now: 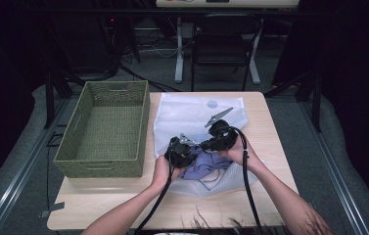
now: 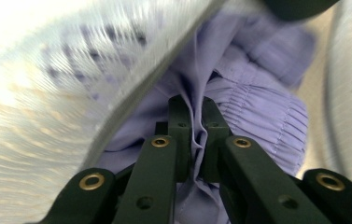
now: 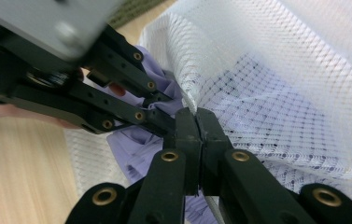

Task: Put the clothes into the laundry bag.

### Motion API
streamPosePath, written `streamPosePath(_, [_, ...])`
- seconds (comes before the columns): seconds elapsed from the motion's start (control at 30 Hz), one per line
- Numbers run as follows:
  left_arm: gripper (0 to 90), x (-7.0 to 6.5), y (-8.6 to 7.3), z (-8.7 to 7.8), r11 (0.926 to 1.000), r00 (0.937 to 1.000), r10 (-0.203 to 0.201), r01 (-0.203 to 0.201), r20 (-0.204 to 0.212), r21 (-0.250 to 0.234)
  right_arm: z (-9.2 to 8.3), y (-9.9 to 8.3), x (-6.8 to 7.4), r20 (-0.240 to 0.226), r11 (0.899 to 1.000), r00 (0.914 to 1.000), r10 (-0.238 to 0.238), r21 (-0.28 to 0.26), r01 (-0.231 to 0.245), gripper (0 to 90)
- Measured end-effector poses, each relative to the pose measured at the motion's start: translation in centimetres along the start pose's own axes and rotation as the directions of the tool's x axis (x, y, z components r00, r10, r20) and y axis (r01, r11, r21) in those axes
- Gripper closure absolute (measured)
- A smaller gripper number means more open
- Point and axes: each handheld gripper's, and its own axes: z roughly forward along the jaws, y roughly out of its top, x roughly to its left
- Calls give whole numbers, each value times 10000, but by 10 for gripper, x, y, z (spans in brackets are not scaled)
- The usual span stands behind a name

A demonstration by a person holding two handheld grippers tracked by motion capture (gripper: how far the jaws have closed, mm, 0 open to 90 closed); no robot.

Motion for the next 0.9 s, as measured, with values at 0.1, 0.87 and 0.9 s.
streamPosePath(0.1, [751, 2, -3, 1, 9995, 9999, 9, -13, 121, 326, 4, -2, -1, 7, 9999, 10000, 53, 113, -53, 897])
streamPosePath(0.87, [594, -18, -18, -4, 9959, 9982, 552, -567, 229, 699, 8, -6, -1, -100, 9995, 9999, -33, 310, 36, 897])
streamPosePath(0.9, [594, -17, -18, -2, 9954, 9983, 549, -564, 215, 774, 8, -6, -1, -100, 9995, 9999, -33, 310, 36, 897])
